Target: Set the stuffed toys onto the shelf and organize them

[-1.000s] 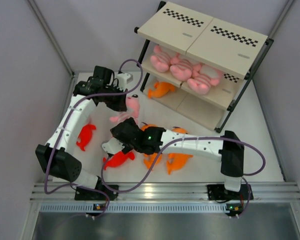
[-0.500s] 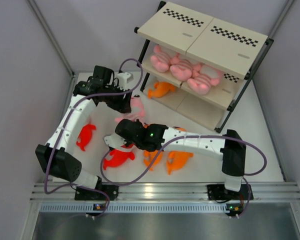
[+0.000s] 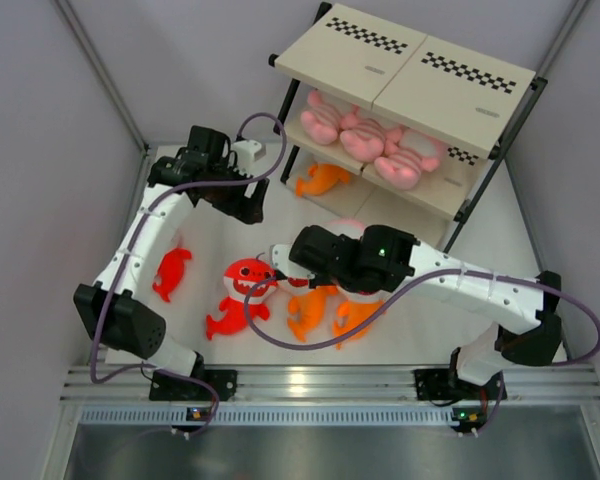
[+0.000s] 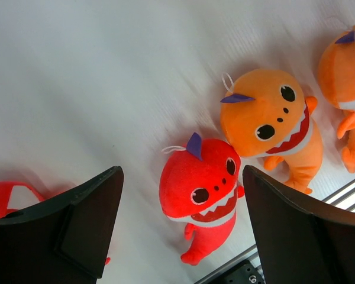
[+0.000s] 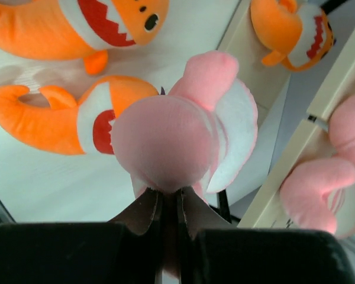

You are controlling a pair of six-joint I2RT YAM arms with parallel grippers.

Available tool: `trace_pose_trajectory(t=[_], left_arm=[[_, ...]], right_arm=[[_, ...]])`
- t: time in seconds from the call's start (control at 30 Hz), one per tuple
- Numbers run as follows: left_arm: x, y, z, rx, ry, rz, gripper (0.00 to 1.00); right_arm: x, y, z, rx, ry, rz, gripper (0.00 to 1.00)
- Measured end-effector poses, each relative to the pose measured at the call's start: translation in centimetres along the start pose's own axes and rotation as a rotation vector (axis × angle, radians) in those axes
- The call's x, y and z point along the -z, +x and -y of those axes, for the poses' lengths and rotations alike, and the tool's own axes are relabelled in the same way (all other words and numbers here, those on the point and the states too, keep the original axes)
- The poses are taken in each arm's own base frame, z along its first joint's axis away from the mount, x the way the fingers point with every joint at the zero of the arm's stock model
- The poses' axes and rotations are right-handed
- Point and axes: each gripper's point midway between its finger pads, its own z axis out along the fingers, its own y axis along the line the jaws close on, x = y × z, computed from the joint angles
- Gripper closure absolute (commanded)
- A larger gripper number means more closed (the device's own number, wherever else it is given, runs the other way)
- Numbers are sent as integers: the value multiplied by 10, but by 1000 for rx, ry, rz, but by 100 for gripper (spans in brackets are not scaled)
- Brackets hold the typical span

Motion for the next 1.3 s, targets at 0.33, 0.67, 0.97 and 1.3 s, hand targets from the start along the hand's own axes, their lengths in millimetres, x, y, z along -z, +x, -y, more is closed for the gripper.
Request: trace_pose_trajectory(t=[0.33, 0.67, 0.97, 1.3], left_arm=[[-5, 2, -4, -5, -12, -18, 12], [-5, 2, -5, -9, -18, -18, 12], [-5, 1, -5, -10, -18, -16, 12], [-3, -2, -4, -13, -12, -6, 12]], right_arm=[[31, 28, 25, -268, 155, -60, 100], [79, 94, 61, -448, 361, -65, 100], [71, 148, 73, -501, 433, -248, 100], [70, 168, 75, -325, 461, -305, 100]])
